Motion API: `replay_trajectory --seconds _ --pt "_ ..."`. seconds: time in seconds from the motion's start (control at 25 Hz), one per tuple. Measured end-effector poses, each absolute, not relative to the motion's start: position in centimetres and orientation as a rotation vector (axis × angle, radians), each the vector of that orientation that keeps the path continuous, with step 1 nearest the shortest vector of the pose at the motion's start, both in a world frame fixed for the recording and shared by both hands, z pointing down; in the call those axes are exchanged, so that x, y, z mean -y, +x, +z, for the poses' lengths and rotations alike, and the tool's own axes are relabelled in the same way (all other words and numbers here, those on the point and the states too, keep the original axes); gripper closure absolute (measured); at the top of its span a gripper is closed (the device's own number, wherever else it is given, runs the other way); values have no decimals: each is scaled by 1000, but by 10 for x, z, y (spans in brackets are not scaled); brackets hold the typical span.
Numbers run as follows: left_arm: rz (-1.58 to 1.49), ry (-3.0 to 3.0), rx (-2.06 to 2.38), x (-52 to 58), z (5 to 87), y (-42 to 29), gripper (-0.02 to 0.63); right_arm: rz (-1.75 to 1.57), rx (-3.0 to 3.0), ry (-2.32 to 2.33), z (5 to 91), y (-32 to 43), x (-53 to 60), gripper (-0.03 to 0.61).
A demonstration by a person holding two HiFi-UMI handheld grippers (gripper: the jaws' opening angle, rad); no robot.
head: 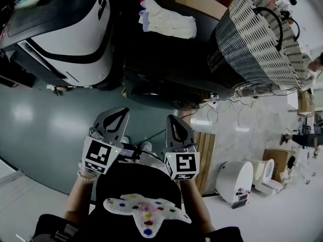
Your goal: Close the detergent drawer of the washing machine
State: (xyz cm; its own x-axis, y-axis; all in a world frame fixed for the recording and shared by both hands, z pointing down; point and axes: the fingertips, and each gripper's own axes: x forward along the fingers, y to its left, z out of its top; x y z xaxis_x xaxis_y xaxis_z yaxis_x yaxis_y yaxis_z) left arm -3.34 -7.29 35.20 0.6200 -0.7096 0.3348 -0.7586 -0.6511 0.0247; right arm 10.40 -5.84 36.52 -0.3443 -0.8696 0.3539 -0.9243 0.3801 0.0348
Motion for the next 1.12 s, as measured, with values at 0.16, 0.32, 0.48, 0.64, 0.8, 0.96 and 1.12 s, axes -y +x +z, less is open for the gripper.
replay_trajectory --seconds 0.16,0.32,0.48,0.64,0.8,0.96,1.12 --pt "450 2682 1216 72 352 -31 603 245 2335 1566 365 103 57 574" --pt "449 2686 1215 72 353 -29 603 246 2334 1564 366 104 57 575" --pt "451 2685 1211 72 353 -28 603 234 2339 1557 365 104 58 575" --pt "457 2689 1205 72 353 -26 603 233 2344 1559 364 104 58 575" --pt "455 2690 1209 72 354 -27 603 235 2343 1555 366 102 58 575" --pt "458 2688 1214 72 355 -28 603 247 2341 1545 369 100 57 575" --pt "459 2684 1219 72 356 -29 603 244 2344 1535 369 98 57 574"
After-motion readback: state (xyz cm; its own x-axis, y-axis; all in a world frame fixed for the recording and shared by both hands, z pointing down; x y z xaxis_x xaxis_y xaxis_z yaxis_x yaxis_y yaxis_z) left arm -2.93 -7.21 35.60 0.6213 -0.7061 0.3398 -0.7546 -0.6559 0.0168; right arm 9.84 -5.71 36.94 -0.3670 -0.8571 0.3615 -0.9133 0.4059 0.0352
